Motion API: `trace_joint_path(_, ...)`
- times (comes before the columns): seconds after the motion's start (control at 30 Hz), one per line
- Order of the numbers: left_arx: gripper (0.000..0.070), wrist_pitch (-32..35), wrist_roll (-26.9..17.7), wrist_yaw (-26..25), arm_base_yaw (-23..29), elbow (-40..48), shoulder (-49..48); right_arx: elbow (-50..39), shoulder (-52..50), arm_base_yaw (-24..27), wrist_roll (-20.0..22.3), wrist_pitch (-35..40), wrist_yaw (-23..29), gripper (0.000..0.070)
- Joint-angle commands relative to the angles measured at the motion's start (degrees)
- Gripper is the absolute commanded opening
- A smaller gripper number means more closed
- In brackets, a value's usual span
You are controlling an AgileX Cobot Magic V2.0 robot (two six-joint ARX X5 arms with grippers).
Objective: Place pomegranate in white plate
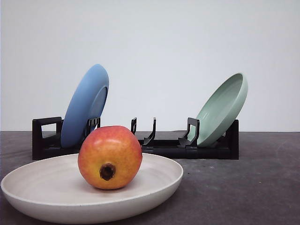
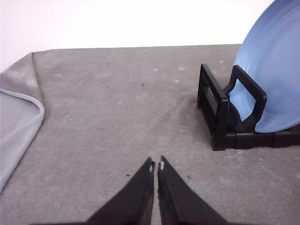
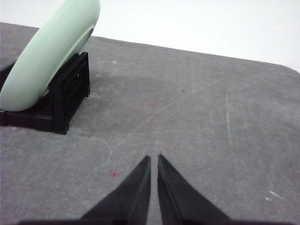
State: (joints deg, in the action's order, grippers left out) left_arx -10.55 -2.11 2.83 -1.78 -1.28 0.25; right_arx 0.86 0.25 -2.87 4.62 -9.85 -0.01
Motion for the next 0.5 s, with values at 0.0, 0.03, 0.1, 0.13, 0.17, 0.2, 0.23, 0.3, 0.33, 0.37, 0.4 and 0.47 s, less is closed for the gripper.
trace_joint_path(0.0,0.0000,-0.15,0.01,0.20,-0.15,0.59,-0.07,-0.31,-0.04,0.02,-0.35,-0.42,0.04,0.0025)
trace_joint_path(0.03,0.0000,-0.15,0.02,0.20,-0.15,0.59,-0.07,-0.31,-0.04,0.02,-0.37,-0.42,0.04,0.0025)
trace_joint_path(0.1,0.0000,-0.15,0.00,0.20,-0.15,0.59,-0.07,-0.31,-0.04,0.02,-0.35,-0.42,0.04,0.0025)
trace_joint_path(0.13,0.0000,-0.15,0.00,0.20,-0.15,0.59,-0.07,-0.31,-0.04,0.02,-0.35,-0.42,0.04,0.0025)
trace_joint_path(0.17,0.0000,-0.15,0.00,0.20,-0.15,0.59,-0.07,-0.31,-0.04,0.02,-0.35,-0.42,0.04,0.0025)
trace_joint_path(0.2,0.0000,-0.15,0.00,0.20,-0.15,0.59,-0.07,-0.31,-0.04,0.02,-0.35,-0.42,0.04,0.0025)
trace_joint_path(0.23,0.0000,-0.15,0.01,0.20,-0.15,0.59,-0.07,-0.31,-0.04,0.02,-0.35,-0.42,0.04,0.0025)
trace_joint_path(0.3,0.0000,-0.15,0.00,0.20,-0.15,0.59,-0.07,-0.31,-0.04,0.02,-0.35,-0.42,0.04,0.0025)
trace_joint_path(0.33,0.0000,-0.15,0.02,0.20,-0.15,0.60,-0.07,-0.31,-0.04,0.02,-0.35,-0.42,0.04,0.0025)
trace_joint_path(0.37,0.0000,-0.15,0.00,0.20,-0.15,0.61,-0.07,-0.31,-0.04,0.02,-0.35,-0.42,0.04,0.0025)
trace_joint_path(0.4,0.0000,-0.15,0.00,0.20,-0.15,0.59,-0.07,-0.31,-0.04,0.02,-0.35,-0.42,0.04,0.0025)
trace_joint_path(0.47,0.0000,-0.15,0.02,0.20,-0.15,0.59,-0.07,-0.31,-0.04,0.02,-0.35,-0.42,0.04,0.0025)
